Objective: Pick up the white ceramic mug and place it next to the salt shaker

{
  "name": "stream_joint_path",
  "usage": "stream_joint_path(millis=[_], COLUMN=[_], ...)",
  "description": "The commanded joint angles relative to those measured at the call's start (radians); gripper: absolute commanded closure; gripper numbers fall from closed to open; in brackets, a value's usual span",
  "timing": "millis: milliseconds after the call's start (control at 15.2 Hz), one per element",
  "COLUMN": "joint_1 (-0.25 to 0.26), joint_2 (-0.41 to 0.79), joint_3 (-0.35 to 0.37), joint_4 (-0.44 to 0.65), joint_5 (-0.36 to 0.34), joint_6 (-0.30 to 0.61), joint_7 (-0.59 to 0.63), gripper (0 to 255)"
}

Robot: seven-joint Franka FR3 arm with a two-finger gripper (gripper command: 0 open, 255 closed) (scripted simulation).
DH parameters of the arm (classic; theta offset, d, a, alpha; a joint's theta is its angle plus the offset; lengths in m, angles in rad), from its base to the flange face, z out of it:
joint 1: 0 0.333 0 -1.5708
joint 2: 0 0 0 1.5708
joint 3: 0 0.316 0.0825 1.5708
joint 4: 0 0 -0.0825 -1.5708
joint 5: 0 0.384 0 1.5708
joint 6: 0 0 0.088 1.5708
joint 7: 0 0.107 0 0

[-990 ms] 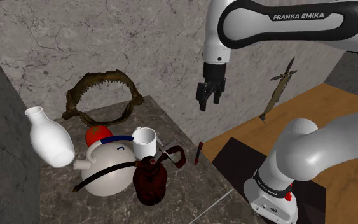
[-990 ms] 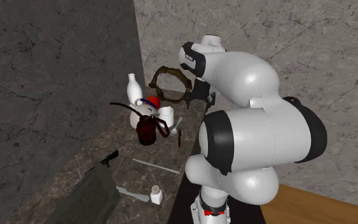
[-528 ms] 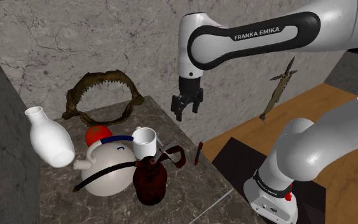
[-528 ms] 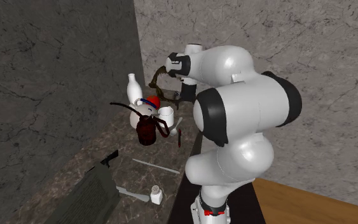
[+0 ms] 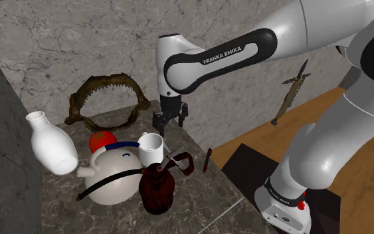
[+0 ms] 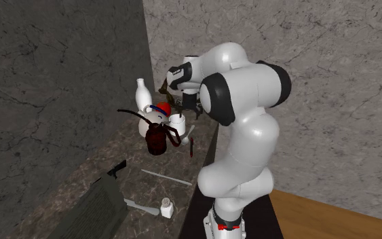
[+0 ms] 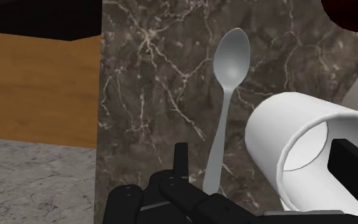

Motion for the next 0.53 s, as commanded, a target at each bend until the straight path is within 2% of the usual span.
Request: stream_joint_path(millis=[0, 132, 462], joint_1=[0.006, 0.013, 0.017], joint_2=[0.076, 0.155, 0.180], joint_3=[0.020, 0.033, 0.034], joint_4=[0.044, 0.095, 0.065], joint_5=[-0.029, -0.065, -0.072], joint_6=[0.038, 0.068, 0.122], joint_7=[0.050, 0.098, 0.104], gripper=[0, 0, 0])
